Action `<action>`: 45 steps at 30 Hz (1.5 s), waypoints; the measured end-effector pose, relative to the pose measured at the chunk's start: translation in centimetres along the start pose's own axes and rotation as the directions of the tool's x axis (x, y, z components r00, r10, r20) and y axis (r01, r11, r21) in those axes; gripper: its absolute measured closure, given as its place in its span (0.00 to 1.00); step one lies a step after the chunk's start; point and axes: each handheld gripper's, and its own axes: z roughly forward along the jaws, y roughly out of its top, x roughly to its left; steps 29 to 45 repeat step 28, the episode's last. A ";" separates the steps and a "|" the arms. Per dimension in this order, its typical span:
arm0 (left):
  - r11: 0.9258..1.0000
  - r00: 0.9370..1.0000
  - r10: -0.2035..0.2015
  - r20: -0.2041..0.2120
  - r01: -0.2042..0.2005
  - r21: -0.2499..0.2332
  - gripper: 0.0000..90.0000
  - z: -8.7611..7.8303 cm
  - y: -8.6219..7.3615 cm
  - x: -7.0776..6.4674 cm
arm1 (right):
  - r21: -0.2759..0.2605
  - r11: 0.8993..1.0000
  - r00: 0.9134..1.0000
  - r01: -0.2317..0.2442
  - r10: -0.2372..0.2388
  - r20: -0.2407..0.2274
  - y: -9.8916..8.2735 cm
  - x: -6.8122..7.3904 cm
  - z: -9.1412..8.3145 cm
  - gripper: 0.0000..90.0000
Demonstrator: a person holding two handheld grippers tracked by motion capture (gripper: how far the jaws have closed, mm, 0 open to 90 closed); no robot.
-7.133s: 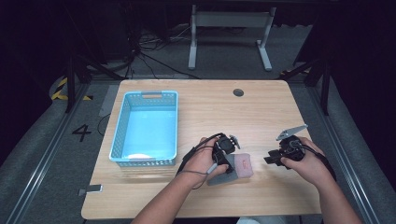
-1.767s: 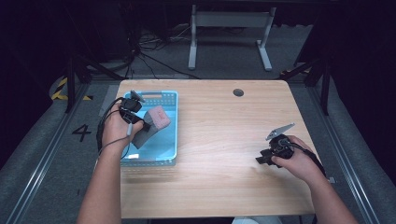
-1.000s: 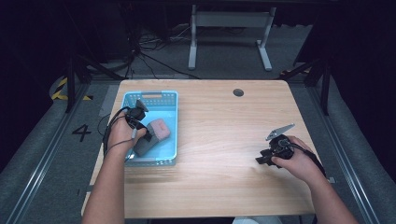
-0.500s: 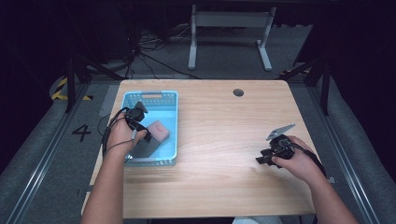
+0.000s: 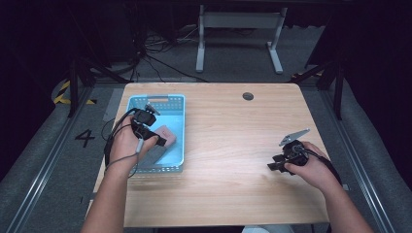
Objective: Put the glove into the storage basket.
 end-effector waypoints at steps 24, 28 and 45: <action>0.980 0.988 0.127 0.089 -0.110 -0.167 0.47 -2.3 -5.4 -5.2 | -0.012 1.000 1.000 0.003 -0.003 0.002 -0.2 0.1 -0.4 0.61; 0.981 0.989 0.133 0.068 -0.122 -0.154 0.49 -1.7 -6.4 -5.3 | -0.017 1.000 1.000 0.003 -0.003 0.003 -0.4 0.0 -0.5 0.61; 0.981 0.989 0.133 0.068 -0.122 -0.154 0.49 -1.7 -6.4 -5.3 | -0.017 1.000 1.000 0.003 -0.003 0.003 -0.4 0.0 -0.5 0.61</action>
